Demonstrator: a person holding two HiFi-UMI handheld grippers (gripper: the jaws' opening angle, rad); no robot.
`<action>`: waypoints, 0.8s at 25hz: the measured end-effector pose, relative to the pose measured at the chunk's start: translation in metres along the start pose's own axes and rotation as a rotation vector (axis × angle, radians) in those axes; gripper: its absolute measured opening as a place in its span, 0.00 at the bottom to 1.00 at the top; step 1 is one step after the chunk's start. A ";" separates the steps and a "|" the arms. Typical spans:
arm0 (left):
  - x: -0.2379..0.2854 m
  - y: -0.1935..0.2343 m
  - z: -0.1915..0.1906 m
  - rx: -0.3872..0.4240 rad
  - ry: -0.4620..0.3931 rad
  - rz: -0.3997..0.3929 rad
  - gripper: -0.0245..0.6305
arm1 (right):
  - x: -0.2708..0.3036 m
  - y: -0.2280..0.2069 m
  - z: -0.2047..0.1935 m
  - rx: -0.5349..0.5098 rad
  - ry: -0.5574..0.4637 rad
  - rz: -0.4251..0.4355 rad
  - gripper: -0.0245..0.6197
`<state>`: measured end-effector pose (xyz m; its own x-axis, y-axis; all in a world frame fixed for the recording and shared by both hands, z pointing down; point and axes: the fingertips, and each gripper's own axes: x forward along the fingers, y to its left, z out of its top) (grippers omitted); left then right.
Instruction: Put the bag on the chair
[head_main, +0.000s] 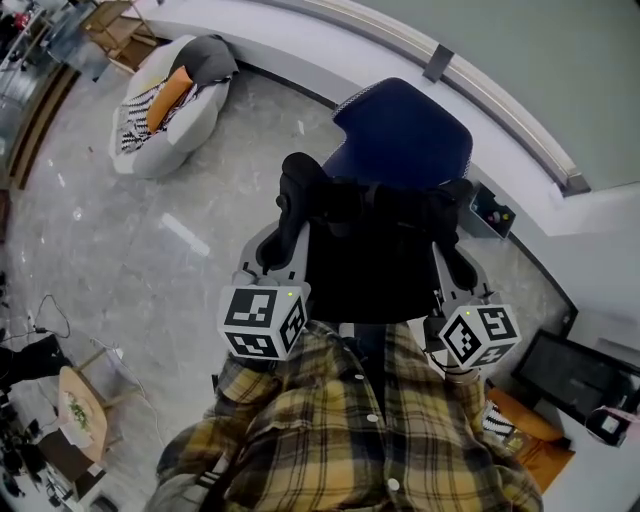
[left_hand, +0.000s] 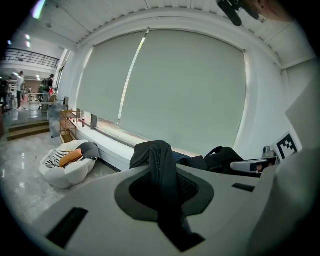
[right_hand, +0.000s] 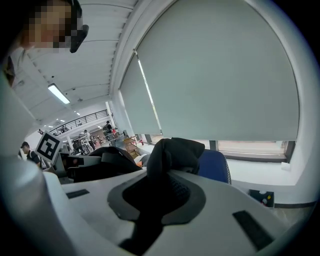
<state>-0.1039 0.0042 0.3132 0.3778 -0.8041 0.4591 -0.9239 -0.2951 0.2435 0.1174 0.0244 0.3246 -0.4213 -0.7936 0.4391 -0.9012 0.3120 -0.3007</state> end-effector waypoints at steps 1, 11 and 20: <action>0.008 0.000 0.006 -0.001 -0.003 0.011 0.14 | 0.008 -0.006 0.007 -0.004 0.002 0.011 0.12; 0.074 -0.006 0.059 -0.050 -0.044 0.101 0.14 | 0.076 -0.057 0.078 -0.050 -0.006 0.108 0.12; 0.097 0.001 0.081 -0.066 -0.073 0.181 0.14 | 0.115 -0.071 0.106 -0.082 0.000 0.186 0.12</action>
<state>-0.0729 -0.1162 0.2890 0.1980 -0.8770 0.4379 -0.9696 -0.1098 0.2186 0.1432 -0.1445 0.3067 -0.5810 -0.7185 0.3824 -0.8133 0.4946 -0.3065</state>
